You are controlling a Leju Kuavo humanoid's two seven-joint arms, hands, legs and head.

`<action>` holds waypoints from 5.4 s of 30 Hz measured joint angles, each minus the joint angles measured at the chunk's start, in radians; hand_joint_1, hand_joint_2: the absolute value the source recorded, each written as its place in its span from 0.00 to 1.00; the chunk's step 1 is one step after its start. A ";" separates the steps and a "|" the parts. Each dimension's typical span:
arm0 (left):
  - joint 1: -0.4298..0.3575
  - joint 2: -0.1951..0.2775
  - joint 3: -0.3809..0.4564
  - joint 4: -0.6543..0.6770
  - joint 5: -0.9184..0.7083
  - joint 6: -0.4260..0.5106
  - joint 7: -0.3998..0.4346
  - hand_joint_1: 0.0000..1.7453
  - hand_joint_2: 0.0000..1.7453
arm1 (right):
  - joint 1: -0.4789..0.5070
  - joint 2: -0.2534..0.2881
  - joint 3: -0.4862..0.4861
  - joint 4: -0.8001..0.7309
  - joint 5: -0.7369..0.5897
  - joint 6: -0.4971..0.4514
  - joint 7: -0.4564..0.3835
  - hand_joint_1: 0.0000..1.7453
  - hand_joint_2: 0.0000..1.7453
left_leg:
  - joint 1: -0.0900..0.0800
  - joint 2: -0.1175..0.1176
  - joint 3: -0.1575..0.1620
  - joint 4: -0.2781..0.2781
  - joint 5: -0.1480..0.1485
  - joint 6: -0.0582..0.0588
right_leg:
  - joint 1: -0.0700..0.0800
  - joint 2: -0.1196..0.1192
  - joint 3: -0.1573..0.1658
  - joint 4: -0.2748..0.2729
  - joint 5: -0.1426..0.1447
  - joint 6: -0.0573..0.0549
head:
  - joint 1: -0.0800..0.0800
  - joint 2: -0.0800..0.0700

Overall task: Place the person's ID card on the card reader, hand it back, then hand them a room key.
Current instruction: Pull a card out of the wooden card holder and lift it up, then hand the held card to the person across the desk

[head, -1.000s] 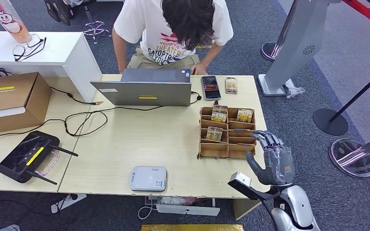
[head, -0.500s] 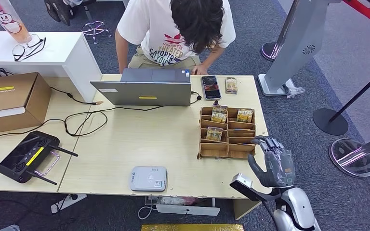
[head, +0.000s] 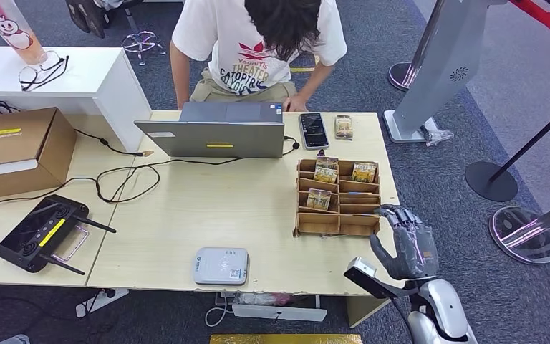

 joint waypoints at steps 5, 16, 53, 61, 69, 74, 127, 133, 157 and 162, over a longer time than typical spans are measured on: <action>0.001 0.002 0.000 0.000 0.000 -0.001 0.000 0.00 0.00 | -0.018 -0.001 0.001 0.029 -0.006 0.001 -0.006 0.44 1.00 | 0.000 0.000 0.000 0.000 0.000 0.000 | 0.000 0.000 0.000 0.000 0.000 0.000 | 0.000 0.000; 0.003 0.008 0.000 0.000 0.002 -0.008 -0.002 0.00 0.00 | -0.098 -0.002 0.008 0.113 -0.032 0.001 -0.030 0.46 1.00 | 0.000 0.000 0.000 0.000 0.000 0.000 | 0.000 0.000 0.000 0.000 0.000 0.000 | 0.000 0.000; 0.017 0.041 0.000 0.001 0.013 -0.043 -0.016 0.00 0.00 | -0.168 -0.019 0.046 0.241 -0.063 0.007 -0.040 0.46 1.00 | 0.000 0.000 0.000 0.000 0.000 0.000 | 0.000 0.000 0.000 0.000 0.000 0.000 | 0.000 0.000; 0.018 0.042 0.000 0.001 0.017 -0.044 -0.018 0.00 0.00 | -0.172 -0.023 0.056 0.251 -0.063 0.019 -0.036 0.47 1.00 | 0.000 0.000 0.000 0.000 0.000 0.000 | 0.000 0.000 0.000 0.000 0.000 0.000 | 0.000 0.000; 0.018 0.042 0.000 0.001 0.018 -0.043 -0.018 0.00 0.00 | -0.183 -0.026 0.062 0.257 -0.063 0.022 -0.033 0.55 1.00 | 0.000 0.000 0.000 0.000 0.000 0.000 | 0.000 0.000 0.000 0.000 0.000 0.000 | 0.000 0.000; 0.018 0.042 0.000 0.001 0.018 -0.043 -0.018 0.00 0.00 | -0.189 -0.026 0.068 0.258 -0.063 0.023 -0.033 0.71 1.00 | 0.000 0.000 0.000 0.000 0.000 0.000 | 0.000 0.000 0.000 0.000 0.000 0.000 | 0.000 0.000; 0.018 0.042 0.000 0.008 -0.004 -0.052 -0.032 0.00 0.00 | -0.249 -0.072 0.115 0.098 -0.116 0.045 -0.060 1.00 1.00 | 0.000 0.000 0.000 0.000 0.000 0.000 | 0.000 0.000 0.000 0.000 0.000 0.000 | 0.000 0.000; 0.017 0.042 0.000 0.008 -0.006 -0.052 -0.028 0.00 0.00 | -0.289 -0.103 0.115 0.020 -0.138 0.126 -0.059 1.00 1.00 | 0.000 0.000 0.000 0.000 0.000 0.000 | 0.000 0.000 0.000 0.000 0.000 0.000 | 0.000 0.000; -0.002 0.027 -0.002 0.008 -0.022 -0.021 -0.009 0.00 0.00 | -0.455 -0.107 0.159 -0.051 -0.237 0.159 -0.115 1.00 1.00 | 0.000 -0.001 0.000 0.000 0.001 -0.001 | 0.000 -0.001 0.000 0.001 0.001 -0.001 | 0.000 0.000; -0.015 0.021 -0.007 0.008 -0.035 -0.014 0.015 0.00 0.00 | -0.512 -0.070 0.180 -0.040 -0.223 0.160 -0.106 1.00 1.00 | 0.000 -0.001 0.000 0.000 0.001 -0.001 | 0.000 -0.001 0.000 0.001 0.001 -0.001 | 0.000 0.000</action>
